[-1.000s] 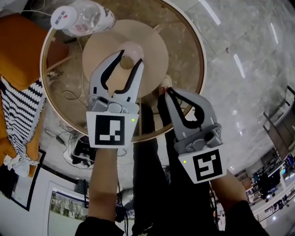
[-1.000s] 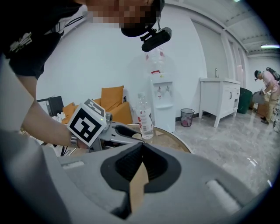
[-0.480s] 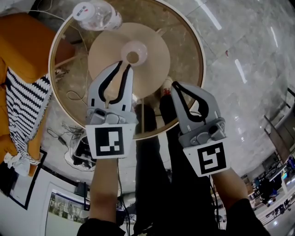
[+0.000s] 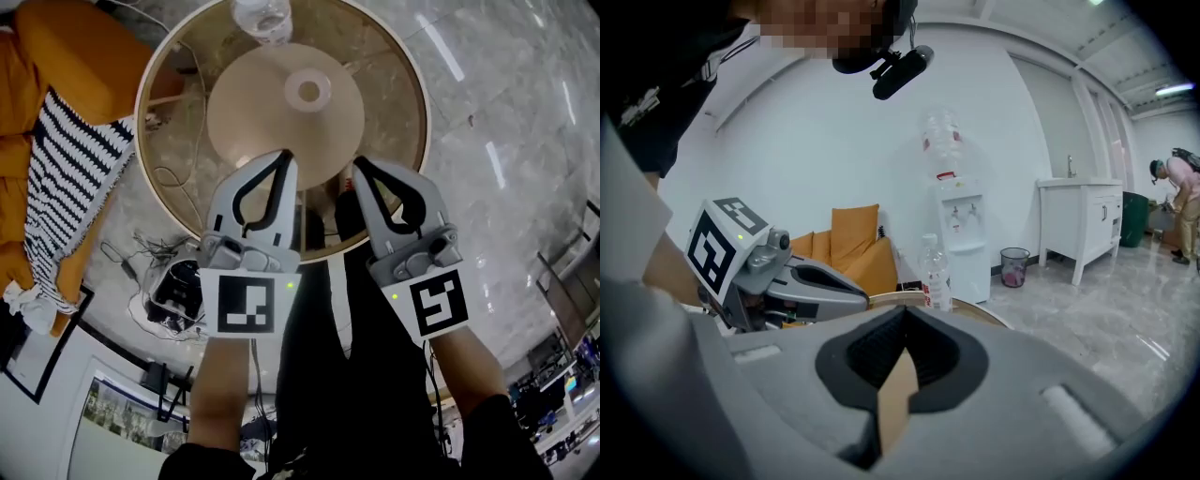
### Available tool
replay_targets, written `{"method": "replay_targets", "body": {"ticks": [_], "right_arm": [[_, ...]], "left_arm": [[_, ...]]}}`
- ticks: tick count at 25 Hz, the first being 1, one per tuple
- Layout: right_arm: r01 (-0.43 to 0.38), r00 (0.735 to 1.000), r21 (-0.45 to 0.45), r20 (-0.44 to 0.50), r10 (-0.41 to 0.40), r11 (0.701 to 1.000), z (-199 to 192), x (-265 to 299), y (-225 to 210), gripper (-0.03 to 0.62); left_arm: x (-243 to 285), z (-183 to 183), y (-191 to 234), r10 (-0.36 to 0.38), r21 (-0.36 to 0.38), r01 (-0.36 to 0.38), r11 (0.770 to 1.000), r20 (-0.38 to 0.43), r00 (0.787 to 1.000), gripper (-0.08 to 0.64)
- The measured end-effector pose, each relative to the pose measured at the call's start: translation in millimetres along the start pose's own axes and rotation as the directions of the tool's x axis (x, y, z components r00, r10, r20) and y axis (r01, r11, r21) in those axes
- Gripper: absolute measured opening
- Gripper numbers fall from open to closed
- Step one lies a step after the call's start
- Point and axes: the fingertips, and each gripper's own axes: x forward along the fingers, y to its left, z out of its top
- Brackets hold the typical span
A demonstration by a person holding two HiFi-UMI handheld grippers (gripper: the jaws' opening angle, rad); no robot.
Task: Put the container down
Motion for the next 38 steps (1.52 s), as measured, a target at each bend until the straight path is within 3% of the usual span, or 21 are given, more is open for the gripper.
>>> {"method": "replay_targets", "body": {"ticks": [6,18,21,25,32,38], "right_arm": [[-0.059,0.998,-0.050,0.000,0.059,0.997,41.8,-4.7,36.9,-0.005],[-0.141,0.988,-0.122,0.042,0.147,0.982,135.5,-39.7,99.0,-0.005],[-0.141,0.989,-0.119,0.030,0.145,0.983,149.8,-51.0,110.6,-0.005],[-0.140,0.989,-0.109,0.040,0.145,0.984,168.1,-66.9,126.2,-0.005],[-0.182,0.978,-0.096,0.085,0.190,0.979,214.1,-94.1,149.6,-0.006],[-0.154,0.978,-0.167,0.114,0.174,0.974,255.9,-110.2,154.6,-0.005]], "left_arm": [[-59.3,37.0,21.0,0.072,-0.023,-0.072,0.997,0.016,0.997,0.012],[-172.1,73.0,28.9,0.208,-0.180,-0.207,0.962,-0.018,0.978,0.012],[-192.1,86.8,26.4,0.206,-0.140,-0.207,0.968,-0.023,0.978,0.012],[-217.1,98.3,20.9,0.224,-0.015,-0.225,0.974,-0.057,0.973,0.012],[-262.7,130.9,19.7,0.247,-0.057,-0.248,0.967,-0.025,0.969,0.013],[-292.8,156.1,20.3,0.252,-0.008,-0.252,0.968,-0.005,0.968,0.012]]}}
